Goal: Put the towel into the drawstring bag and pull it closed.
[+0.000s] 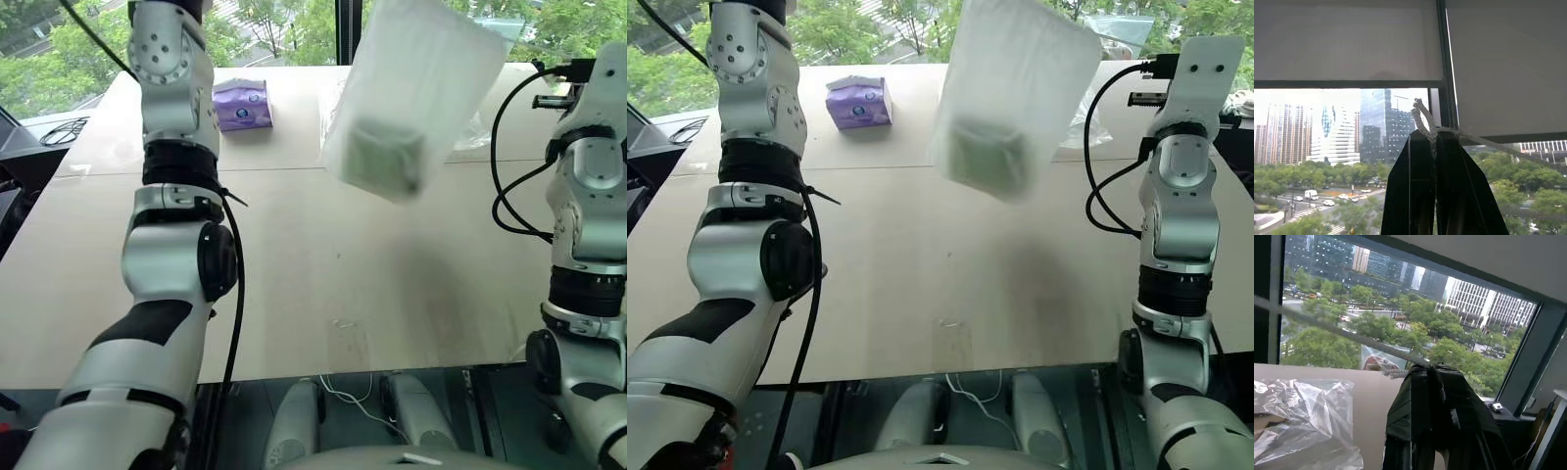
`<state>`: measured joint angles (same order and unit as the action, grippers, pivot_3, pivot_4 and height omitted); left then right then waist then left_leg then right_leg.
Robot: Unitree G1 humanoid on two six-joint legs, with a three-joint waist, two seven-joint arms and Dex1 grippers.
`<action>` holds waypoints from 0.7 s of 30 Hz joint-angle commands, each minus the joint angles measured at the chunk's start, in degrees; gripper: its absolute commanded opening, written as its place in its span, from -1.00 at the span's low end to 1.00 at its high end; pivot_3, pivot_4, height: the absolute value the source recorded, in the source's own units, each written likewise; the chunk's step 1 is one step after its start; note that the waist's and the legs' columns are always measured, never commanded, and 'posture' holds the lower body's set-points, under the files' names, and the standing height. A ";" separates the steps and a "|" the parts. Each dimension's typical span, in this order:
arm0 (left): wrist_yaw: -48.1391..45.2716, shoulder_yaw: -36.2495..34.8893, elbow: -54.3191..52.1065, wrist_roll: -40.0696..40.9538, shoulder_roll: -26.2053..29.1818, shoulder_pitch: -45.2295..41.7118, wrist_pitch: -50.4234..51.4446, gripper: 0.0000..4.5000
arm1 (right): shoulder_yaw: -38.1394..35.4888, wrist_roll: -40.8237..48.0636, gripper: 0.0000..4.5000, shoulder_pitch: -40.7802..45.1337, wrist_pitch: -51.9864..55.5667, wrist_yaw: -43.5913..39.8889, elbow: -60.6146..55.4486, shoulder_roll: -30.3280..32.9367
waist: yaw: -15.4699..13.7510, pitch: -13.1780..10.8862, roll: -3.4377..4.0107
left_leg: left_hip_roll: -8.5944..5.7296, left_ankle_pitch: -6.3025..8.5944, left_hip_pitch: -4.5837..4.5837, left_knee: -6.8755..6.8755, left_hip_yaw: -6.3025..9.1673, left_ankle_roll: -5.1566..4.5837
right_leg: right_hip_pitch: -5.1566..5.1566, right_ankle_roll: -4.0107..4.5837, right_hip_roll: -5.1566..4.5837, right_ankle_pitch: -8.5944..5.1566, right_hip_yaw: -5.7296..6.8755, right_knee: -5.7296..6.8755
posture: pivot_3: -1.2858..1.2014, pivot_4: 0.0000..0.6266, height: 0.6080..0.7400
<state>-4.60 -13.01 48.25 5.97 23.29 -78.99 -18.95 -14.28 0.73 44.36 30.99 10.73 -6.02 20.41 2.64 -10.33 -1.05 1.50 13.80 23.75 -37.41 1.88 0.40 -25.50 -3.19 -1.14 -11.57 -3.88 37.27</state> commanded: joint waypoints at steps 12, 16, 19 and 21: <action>26.37 -8.65 -3.89 -1.69 7.74 13.34 6.77 -1.00 | -16.06 11.97 -0.99 4.47 -1.73 11.88 3.87 -6.48 | -0.09 0.00 0.00 | -0.02 -0.01 -0.02 -0.21 0.00 0.02 | -0.14 0.02 -0.01 0.00 -0.03 0.53 | 0.03 -0.52 1.00; 27.86 -10.16 -3.11 -0.08 7.70 14.85 8.28 -1.00 | -18.70 16.24 -0.99 4.06 -0.85 15.61 3.83 -8.47 | -0.27 0.01 0.00 | -0.02 -0.02 -0.01 -0.24 0.00 0.04 | -0.13 0.01 -0.02 0.01 -0.02 0.56 | 0.03 -0.52 1.00; 28.09 -10.29 -2.95 0.49 7.69 15.63 8.35 -1.00 | -19.49 19.00 -0.99 3.52 -0.54 17.36 4.00 -9.21 | -0.33 0.01 0.00 | -0.05 -0.04 0.03 -0.28 0.01 0.07 | -0.13 0.01 -0.07 0.01 0.00 0.57 | 0.03 -0.52 1.00; 27.99 -10.28 -2.50 0.85 7.68 15.75 8.32 -1.00 | -19.47 20.36 -0.99 3.09 -0.46 18.38 4.13 -9.34 | -0.31 0.01 0.00 | -0.09 -0.04 0.03 -0.28 0.01 0.07 | -0.13 0.01 -0.11 0.01 0.00 0.56 | 0.03 -0.52 1.00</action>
<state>19.23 -17.50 45.94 5.12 26.66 -63.18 -10.41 -24.79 22.49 48.65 32.21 23.57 -1.10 8.33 2.33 -10.32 -1.06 1.41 13.76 23.78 -37.69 1.89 0.47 -25.63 -3.18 -1.25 -11.56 -3.88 37.83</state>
